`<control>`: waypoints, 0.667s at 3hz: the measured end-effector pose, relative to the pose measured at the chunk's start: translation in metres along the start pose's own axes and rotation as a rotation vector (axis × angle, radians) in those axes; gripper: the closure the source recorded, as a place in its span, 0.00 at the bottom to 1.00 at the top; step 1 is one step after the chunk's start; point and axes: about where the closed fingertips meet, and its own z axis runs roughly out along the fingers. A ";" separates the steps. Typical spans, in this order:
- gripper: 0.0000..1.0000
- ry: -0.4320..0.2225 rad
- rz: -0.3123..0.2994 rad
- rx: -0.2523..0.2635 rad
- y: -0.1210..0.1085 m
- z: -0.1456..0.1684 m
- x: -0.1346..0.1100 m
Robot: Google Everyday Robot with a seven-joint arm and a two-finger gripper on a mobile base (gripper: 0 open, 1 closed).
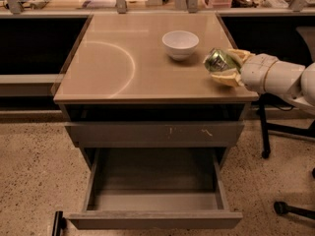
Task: Pick green can from middle drawer and place on counter
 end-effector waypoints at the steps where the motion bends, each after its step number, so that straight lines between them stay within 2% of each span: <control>1: 0.81 -0.014 0.026 -0.013 0.002 0.011 0.013; 2: 0.58 -0.014 0.026 -0.013 0.002 0.011 0.013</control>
Offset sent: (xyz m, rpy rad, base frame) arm 0.0093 0.0002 -0.0137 0.0241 0.0137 0.0111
